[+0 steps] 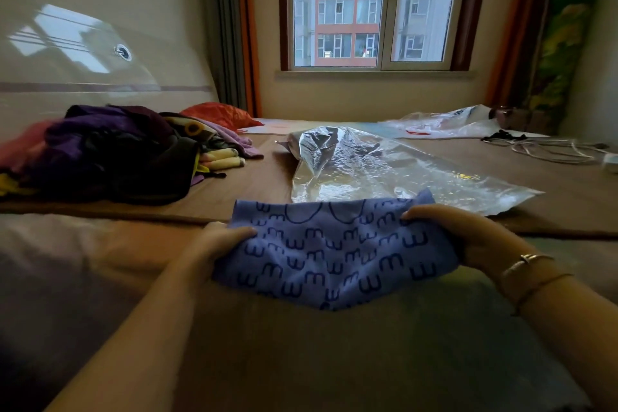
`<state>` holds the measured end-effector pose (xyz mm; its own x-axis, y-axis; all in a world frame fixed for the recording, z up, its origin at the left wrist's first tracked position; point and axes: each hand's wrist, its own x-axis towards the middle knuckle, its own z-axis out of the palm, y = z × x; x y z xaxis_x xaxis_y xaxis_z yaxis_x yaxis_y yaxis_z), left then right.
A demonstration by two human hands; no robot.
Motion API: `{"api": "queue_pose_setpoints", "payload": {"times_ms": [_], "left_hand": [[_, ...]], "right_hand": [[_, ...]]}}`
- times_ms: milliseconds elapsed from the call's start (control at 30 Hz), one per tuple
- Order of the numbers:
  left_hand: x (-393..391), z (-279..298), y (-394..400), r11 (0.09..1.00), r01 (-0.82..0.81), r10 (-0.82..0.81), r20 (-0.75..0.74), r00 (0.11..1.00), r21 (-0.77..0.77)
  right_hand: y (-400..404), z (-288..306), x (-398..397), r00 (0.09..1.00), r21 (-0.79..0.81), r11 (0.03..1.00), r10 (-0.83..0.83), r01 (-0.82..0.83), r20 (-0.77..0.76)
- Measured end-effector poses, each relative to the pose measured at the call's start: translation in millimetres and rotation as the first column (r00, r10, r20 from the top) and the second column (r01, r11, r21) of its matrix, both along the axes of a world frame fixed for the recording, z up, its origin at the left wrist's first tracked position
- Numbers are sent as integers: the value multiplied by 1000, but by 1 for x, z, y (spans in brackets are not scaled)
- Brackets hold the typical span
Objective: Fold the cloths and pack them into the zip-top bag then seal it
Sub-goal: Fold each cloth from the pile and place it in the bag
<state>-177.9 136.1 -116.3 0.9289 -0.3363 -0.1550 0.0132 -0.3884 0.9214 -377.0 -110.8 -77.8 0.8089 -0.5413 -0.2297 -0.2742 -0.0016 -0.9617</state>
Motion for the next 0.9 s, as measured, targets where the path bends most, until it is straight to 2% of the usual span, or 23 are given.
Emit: {"api": "queue_pose_setpoints", "payload": {"times_ms": [100, 200, 267, 400, 533, 600, 667, 733, 800, 900], "left_hand": [[-21, 20, -7, 998, 64, -61, 96, 994, -29], [-46, 38, -22, 983, 136, -111, 188, 976, -127], [-65, 44, -35, 959, 187, -138, 225, 965, -212], [-99, 37, -56, 907, 335, -231, 363, 903, -257], [-117, 33, -64, 837, 367, -233, 343, 910, -405], [-121, 34, -65, 794, 378, -252, 309, 917, -475], [-123, 33, -67, 764, 395, -270, 303, 914, -510], [-126, 33, -66, 737, 384, -269, 280, 922, -556], [-123, 33, -63, 727, 368, -268, 254, 929, -579], [-122, 39, -54, 740, 409, -353, 210, 912, -533]], "right_hand": [[9, -2, -7, 999, 23, 1000, -22, 21, 28], [26, 8, -10, 995, 28, 999, 19, -21, 101], [41, 14, -7, 982, -21, 999, 44, -41, 183], [68, 18, 5, 929, -172, 981, 140, -84, 343], [79, 14, 9, 848, -184, 983, 116, -23, 517], [75, 13, 10, 836, -198, 977, 47, 75, 547], [76, 14, 10, 840, -236, 966, 40, 105, 541], [82, 14, 9, 840, -250, 967, 101, 42, 534], [89, 17, 9, 833, -195, 979, 157, -60, 531], [94, 19, 7, 859, -169, 979, 185, -117, 476]]}}
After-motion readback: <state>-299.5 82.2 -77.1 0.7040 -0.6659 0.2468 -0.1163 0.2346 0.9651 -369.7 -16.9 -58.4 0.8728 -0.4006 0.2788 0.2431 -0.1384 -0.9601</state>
